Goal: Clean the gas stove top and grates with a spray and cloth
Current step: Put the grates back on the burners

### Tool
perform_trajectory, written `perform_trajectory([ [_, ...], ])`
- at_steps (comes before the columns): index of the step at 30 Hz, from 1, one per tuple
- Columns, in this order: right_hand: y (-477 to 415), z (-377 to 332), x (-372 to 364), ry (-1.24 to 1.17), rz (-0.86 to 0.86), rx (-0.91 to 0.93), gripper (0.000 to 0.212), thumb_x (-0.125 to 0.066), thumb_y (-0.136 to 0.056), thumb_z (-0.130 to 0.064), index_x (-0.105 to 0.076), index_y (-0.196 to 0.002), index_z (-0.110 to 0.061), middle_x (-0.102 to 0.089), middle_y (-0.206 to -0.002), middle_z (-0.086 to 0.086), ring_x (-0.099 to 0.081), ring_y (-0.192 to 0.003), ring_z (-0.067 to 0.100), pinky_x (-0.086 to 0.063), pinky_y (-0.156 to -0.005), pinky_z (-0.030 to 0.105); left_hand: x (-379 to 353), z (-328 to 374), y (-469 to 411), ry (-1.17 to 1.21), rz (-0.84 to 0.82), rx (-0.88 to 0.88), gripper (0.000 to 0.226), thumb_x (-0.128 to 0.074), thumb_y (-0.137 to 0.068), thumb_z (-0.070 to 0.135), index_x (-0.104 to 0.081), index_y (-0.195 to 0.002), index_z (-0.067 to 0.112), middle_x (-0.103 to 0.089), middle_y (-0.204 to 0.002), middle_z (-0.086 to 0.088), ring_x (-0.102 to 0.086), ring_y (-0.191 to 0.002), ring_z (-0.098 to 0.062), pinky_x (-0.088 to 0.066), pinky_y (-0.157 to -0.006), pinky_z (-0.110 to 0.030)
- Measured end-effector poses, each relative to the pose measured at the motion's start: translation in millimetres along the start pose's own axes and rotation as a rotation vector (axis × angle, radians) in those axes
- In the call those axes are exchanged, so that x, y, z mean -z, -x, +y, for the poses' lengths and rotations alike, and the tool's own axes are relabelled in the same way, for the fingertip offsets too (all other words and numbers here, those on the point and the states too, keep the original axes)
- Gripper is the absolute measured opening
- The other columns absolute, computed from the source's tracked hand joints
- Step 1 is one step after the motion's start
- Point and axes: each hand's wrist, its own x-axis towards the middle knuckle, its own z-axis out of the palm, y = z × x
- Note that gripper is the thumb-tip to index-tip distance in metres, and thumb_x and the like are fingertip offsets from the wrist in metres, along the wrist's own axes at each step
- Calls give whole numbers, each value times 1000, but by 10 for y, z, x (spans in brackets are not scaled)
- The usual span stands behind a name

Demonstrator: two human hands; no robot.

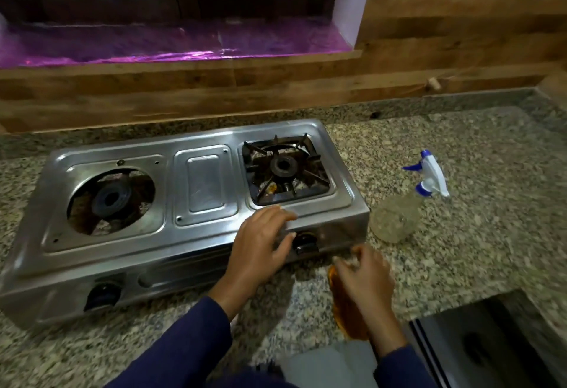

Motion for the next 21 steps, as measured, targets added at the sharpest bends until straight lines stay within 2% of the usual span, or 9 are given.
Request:
perform_trajectory([
  [2,180,243,-202,7,-107,-36,42,-70,-78,-45,-55,-109,-21,-56,-106,3,-55,-103,27,-47,-82,38,-50,22,84,31,-53,-49,27,-65,-90,26,-67,-116,20,-68,-113,6,-59,-111,-12,-43,-94,-23],
  [4,326,342,-313,-80,-101,7,34,-72,-76,-23,-62,-107,-16,-61,-100,7,-59,-96,30,-49,-77,37,-78,4,204,63,-82,-71,27,-65,-90,24,-67,-116,19,-68,-113,4,-60,-111,-14,-46,-95,-27],
  [6,453,278,-318,-174,-51,33,25,-70,-77,-10,-68,-101,-16,-65,-91,3,-62,-86,24,-49,-70,32,-43,-60,352,81,-126,-95,26,-66,-90,23,-68,-116,18,-69,-115,4,-61,-112,-16,-49,-94,-35],
  [10,660,-234,-103,-513,-112,33,19,-73,-80,-12,-71,-94,-25,-70,-87,-9,-64,-81,6,-49,-69,22,256,-266,601,122,-99,-142,24,-69,-89,16,-71,-113,15,-70,-113,1,-62,-112,-17,-48,-95,-31],
  [13,824,-846,14,-916,-335,-17,16,-69,-70,-17,-74,-83,-24,-72,-77,-4,-67,-71,10,-54,-66,27,636,-550,766,138,-34,-89,24,-69,-90,15,-70,-114,14,-70,-113,2,-62,-110,-15,-48,-93,-32],
  [15,991,-1322,-47,-1291,-604,-91,29,-76,-57,-20,-77,-85,-19,-73,-79,3,-69,-71,17,-58,-68,32,986,-822,949,125,23,-40,24,-68,-90,14,-70,-113,14,-70,-112,2,-63,-107,-16,-49,-91,-32],
  [17,1242,-1871,-236,-1512,-830,-133,39,-86,-46,-25,-78,-81,-12,-74,-78,9,-73,-72,23,-60,-68,32,1438,-1158,1186,105,89,18,22,-68,-90,14,-71,-113,15,-70,-111,3,-63,-106,-15,-48,-90,-30],
  [21,1908,-3087,-907,-1441,-1092,-89,55,-97,-31,-28,-78,-80,-11,-75,-74,9,-73,-67,22,-60,-63,29,2468,-2037,1896,27,254,178,22,-66,-92,15,-71,-114,15,-71,-112,3,-64,-106,-13,-48,-90,-26],
])
